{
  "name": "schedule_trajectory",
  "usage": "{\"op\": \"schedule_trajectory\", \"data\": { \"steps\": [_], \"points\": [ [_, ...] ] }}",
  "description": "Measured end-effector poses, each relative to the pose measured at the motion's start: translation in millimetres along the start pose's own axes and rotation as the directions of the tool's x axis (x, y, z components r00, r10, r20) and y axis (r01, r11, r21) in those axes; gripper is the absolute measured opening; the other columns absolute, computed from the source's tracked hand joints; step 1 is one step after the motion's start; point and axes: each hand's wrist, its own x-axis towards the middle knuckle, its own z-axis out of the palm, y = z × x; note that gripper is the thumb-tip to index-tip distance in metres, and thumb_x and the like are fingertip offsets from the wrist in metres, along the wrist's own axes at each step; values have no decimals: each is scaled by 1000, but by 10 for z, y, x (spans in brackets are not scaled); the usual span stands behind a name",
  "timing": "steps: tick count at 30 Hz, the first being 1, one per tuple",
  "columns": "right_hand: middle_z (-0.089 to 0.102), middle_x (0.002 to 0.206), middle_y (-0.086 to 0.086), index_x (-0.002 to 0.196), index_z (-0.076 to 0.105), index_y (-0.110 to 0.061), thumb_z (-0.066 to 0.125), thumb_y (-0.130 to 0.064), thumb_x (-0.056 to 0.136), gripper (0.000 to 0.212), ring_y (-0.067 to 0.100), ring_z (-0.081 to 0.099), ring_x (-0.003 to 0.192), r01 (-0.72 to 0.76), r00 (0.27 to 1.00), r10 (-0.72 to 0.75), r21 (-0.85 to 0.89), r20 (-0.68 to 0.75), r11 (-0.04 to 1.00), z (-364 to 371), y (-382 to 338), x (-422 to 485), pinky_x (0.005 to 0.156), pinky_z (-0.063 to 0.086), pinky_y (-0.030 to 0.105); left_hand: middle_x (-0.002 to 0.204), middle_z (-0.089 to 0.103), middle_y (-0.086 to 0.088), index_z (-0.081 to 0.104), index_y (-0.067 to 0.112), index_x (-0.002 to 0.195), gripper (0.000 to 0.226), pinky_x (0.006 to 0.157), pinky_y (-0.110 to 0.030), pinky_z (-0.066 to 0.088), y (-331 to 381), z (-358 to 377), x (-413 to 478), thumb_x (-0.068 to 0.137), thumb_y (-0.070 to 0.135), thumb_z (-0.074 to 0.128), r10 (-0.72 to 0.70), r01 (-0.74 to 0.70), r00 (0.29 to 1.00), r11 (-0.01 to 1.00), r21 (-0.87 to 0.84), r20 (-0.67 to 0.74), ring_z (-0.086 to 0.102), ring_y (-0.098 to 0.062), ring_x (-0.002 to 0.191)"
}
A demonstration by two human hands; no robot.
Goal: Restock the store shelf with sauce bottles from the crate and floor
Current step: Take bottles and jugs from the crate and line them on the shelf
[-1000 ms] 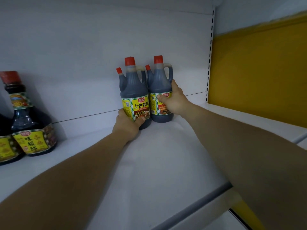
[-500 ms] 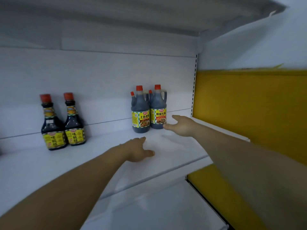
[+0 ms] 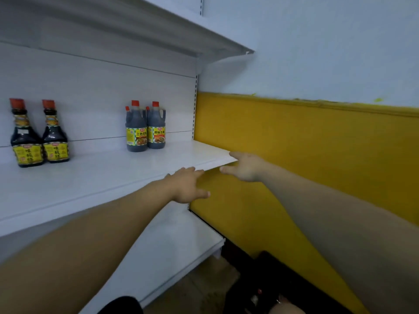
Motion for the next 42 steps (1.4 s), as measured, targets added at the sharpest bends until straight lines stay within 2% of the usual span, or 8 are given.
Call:
{"op": "schedule_trajectory", "data": {
  "steps": [8,13,21,28,33,37,40,42],
  "points": [
    [10,163,1,156,10,-24,45,-59,95,78,27,14,148,-285,958,287,-91,5,954,67,849,-986,117,24,46,162,0,-2,6,28,153,86,117,-52,14,872,608,-8,87,66,45,233,-241,962,970,39,146,3,-26,148],
    [12,163,1,156,12,-23,47,-60,94,80,27,15,148,-479,877,480,-65,3,876,151,1307,-1388,118,22,45,161,-3,-3,5,25,153,86,118,-52,13,1290,943,142,88,63,47,365,-374,894,927,-16,259,0,-28,148],
    [8,163,3,156,7,-20,43,-56,96,79,28,16,148,-642,756,634,-5,166,767,629,2135,-2037,117,22,45,161,-1,-6,8,23,153,85,119,-48,13,1818,1775,392,89,57,51,480,-499,768,864,-74,424,2,-29,148],
    [14,162,6,156,9,-19,44,-58,96,80,30,23,146,-763,637,725,79,260,642,1204,2842,-2250,115,27,43,161,-4,-4,5,22,154,81,119,-41,17,2181,2722,700,93,50,51,446,-429,616,881,-199,650,3,-27,148],
    [16,162,6,156,8,-19,44,-55,96,79,30,32,141,-819,568,733,170,375,547,1775,3316,-2232,110,35,42,161,-1,-6,6,16,153,80,116,-32,19,2279,3482,882,94,46,51,365,-366,544,913,-178,755,9,-26,148],
    [18,161,6,156,9,-16,45,-52,97,78,29,31,142,-841,536,700,228,473,490,2314,3675,-2133,108,35,37,158,19,-4,17,17,152,75,112,-33,29,2345,4038,1006,93,44,55,334,-309,464,929,-203,821,30,-28,141],
    [19,161,6,156,11,-15,45,-50,98,75,29,31,142,-858,507,676,241,535,453,2778,3949,-2014,109,35,38,155,28,0,23,24,150,83,108,-37,37,2350,4628,1167,83,57,58,327,-271,430,936,-225,842,42,-25,131],
    [25,159,9,155,13,-15,47,-44,99,72,31,41,134,-876,475,677,227,562,426,3088,4163,-1923,99,42,37,153,33,-1,26,20,150,74,100,-35,41,2393,4939,1248,90,50,56,311,-246,391,942,-227,866,46,-23,123]
  ]
}}
